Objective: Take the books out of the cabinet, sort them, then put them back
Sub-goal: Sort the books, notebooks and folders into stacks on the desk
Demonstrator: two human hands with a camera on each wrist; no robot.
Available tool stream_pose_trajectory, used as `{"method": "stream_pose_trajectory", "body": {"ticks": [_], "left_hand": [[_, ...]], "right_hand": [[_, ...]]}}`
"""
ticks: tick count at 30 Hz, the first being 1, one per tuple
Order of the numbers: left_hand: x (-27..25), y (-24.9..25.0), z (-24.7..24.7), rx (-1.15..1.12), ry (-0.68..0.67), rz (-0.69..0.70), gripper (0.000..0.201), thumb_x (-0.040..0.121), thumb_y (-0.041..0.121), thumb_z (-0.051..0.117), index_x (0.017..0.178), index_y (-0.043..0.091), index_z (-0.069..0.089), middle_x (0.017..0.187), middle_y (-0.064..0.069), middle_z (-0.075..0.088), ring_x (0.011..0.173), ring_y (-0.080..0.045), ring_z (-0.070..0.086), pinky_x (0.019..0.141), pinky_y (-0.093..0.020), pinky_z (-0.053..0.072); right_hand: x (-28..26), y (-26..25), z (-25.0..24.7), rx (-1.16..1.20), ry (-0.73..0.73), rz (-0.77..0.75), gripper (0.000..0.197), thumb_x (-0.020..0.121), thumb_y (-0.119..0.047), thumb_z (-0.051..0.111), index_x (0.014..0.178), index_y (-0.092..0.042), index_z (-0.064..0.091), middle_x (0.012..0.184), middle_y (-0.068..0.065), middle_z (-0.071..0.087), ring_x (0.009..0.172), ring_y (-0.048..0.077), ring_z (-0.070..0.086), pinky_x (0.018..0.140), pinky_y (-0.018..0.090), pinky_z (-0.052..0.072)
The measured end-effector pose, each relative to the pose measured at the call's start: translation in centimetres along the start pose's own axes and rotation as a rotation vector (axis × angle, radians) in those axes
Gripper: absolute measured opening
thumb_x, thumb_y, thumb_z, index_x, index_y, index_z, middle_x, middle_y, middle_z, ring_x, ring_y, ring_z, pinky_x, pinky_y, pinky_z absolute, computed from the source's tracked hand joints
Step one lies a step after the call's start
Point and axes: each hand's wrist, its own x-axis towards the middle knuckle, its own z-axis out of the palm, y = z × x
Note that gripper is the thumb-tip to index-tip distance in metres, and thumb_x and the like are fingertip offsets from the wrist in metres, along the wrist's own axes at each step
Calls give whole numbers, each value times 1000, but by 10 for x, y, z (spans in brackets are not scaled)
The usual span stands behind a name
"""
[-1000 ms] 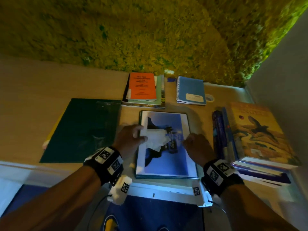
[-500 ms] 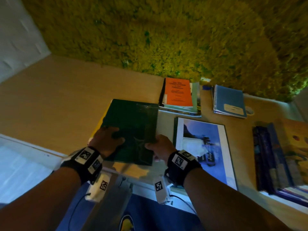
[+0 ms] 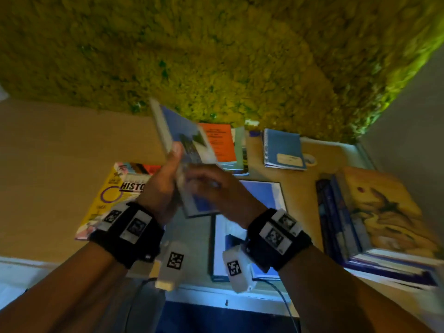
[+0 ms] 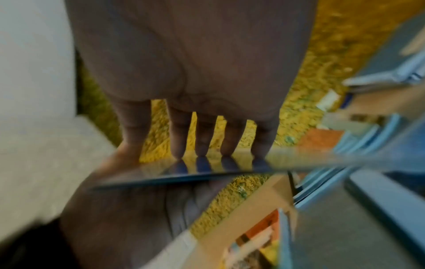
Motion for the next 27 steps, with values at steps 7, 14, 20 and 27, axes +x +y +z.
{"method": "stream_pose_trajectory", "body": {"ticks": [7, 14, 20, 27], "left_hand": [[14, -69, -5, 113, 201, -141, 56, 70, 51, 83, 118, 24, 72, 118, -14, 73, 110, -36, 69, 98, -65, 47], [2, -108, 25, 174, 209, -197, 49, 74, 55, 79, 114, 28, 72, 121, 4, 70, 123, -19, 58, 108, -45, 36], [7, -75, 32, 472, 127, -129, 5, 95, 27, 66, 95, 24, 70, 82, 9, 75, 79, -9, 71, 63, -22, 49], [20, -24, 32, 637, -227, -92, 46, 75, 12, 80, 117, 27, 70, 120, 8, 72, 98, -2, 71, 90, -30, 53]], "right_hand": [[-48, 58, -73, -292, 231, 167, 11, 96, -12, 67, 103, -12, 76, 96, -5, 71, 82, -11, 62, 85, 22, 48], [-88, 121, -134, 96, 491, 670, 64, 94, -36, 67, 150, -21, 40, 125, 12, 63, 95, 25, 64, 78, 37, 54], [-92, 119, -147, -241, 605, 448, 75, 73, -54, 61, 141, -24, 54, 139, 3, 59, 124, 26, 57, 108, 52, 47], [-75, 62, -166, -576, 356, 39, 46, 95, -15, 61, 141, -16, 58, 146, 9, 57, 137, 25, 51, 109, 23, 35]]}}
